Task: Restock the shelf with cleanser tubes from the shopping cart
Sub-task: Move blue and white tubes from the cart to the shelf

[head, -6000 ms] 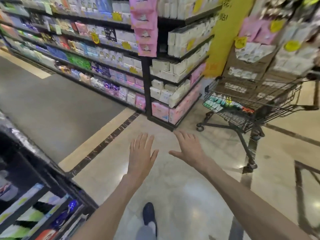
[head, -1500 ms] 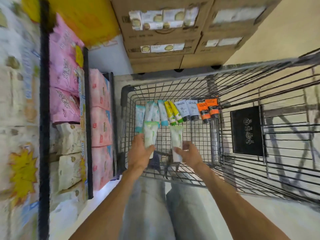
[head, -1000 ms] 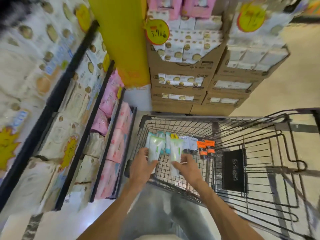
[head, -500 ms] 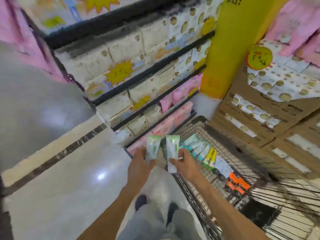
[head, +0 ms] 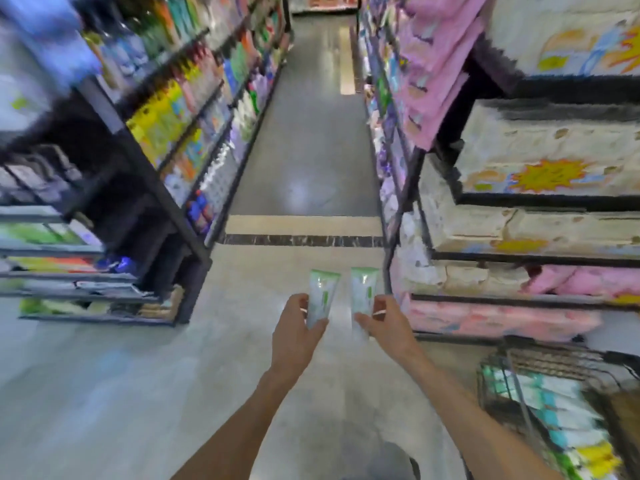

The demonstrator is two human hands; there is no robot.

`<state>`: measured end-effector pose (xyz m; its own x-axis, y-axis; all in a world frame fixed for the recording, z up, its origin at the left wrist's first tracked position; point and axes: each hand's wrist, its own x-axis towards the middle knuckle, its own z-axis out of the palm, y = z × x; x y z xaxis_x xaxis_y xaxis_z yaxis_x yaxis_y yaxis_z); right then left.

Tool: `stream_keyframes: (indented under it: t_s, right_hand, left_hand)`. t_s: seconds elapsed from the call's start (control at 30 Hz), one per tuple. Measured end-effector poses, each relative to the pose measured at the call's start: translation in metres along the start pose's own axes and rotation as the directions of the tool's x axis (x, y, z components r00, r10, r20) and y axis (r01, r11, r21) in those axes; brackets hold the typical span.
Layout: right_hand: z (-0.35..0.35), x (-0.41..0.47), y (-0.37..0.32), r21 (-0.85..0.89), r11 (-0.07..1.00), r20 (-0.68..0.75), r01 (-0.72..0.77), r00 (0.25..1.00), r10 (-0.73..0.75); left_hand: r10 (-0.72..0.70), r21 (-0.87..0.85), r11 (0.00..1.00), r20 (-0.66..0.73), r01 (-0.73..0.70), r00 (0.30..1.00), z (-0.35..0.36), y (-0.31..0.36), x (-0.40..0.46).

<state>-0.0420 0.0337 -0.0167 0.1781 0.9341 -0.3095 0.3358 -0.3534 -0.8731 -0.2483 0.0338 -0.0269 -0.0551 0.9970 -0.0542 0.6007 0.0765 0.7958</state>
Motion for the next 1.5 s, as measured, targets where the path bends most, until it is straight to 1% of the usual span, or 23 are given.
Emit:
stream_keyframes:
  t_s: [0.17, 0.33, 0.47, 0.57, 0.67, 0.77, 0.83, 0.9, 1.03, 1.17, 1.23, 1.3, 1.37, 1.5]
  right_hand:
    - [0.128, -0.013, -0.06, -0.081, 0.989, 0.183, 0.126, 0.977, -0.109]
    - [0.257, -0.035, -0.118, -0.08, 0.971, 0.341, 0.223, 0.922, -0.184]
    - [0.352, -0.053, -0.162, -0.064, 0.947, 0.486, 0.315, 0.839, -0.246]
    - [0.423, -0.061, -0.198, -0.066, 0.921, 0.577, 0.385, 0.767, -0.28]
    - [0.479, -0.059, -0.227, -0.031, 0.9, 0.623, 0.434, 0.713, -0.322]
    - [0.544, -0.051, -0.257, -0.004, 0.888, 0.67, 0.461, 0.66, -0.34]
    - [0.588, -0.042, -0.278, 0.024, 0.89, 0.694, 0.456, 0.633, -0.344]
    - [0.631, -0.032, -0.3, 0.015, 0.88, 0.717, 0.475, 0.608, -0.341]
    - [0.709, -0.011, -0.351, 0.031, 0.857, 0.732, 0.514, 0.572, -0.37]
    - [0.777, 0.012, -0.403, 0.093, 0.837, 0.75, 0.539, 0.515, -0.415]
    - [0.805, 0.022, -0.426, 0.096, 0.833, 0.732, 0.545, 0.529, -0.43]
    - [0.83, 0.033, -0.448, 0.092, 0.823, 0.719, 0.561, 0.534, -0.444]
    - [0.851, 0.043, -0.471, 0.105, 0.82, 0.709, 0.562, 0.536, -0.459]
    - [0.892, 0.07, -0.509, 0.121, 0.809, 0.641, 0.576, 0.577, -0.506]
  left_hand:
    - [-0.099, -0.065, 0.994, -0.18, 0.089, 0.979, -0.11, -0.077, -0.018]
    - [-0.2, -0.128, 0.978, -0.338, 0.166, 0.92, -0.219, -0.145, -0.044]
    - [-0.259, -0.163, 0.965, -0.473, 0.205, 0.842, -0.298, -0.197, -0.06]
    - [-0.321, -0.181, 0.947, -0.564, 0.266, 0.761, -0.353, -0.237, -0.063]
    - [-0.364, -0.191, 0.93, -0.609, 0.314, 0.704, -0.398, -0.267, -0.055]
    - [-0.366, -0.199, 0.928, -0.656, 0.316, 0.66, -0.446, -0.299, -0.041]
    - [-0.356, -0.203, 0.931, -0.69, 0.303, 0.63, -0.479, -0.319, -0.028]
    - [-0.345, -0.205, 0.935, -0.715, 0.289, 0.608, -0.512, -0.339, -0.012]
    - [-0.352, -0.209, 0.931, -0.729, 0.299, 0.587, -0.582, -0.375, 0.029]
    - [-0.353, -0.229, 0.931, -0.758, 0.283, 0.548, -0.645, -0.401, 0.072]
    - [-0.366, -0.25, 0.928, -0.755, 0.277, 0.544, -0.672, -0.415, 0.093]
    - [-0.346, -0.233, 0.935, -0.756, 0.266, 0.555, -0.7, -0.427, 0.115]
    - [-0.318, -0.207, 0.945, -0.758, 0.253, 0.57, -0.726, -0.439, 0.141]
    - [-0.285, -0.21, 0.958, -0.738, 0.193, 0.612, -0.773, -0.46, 0.194]
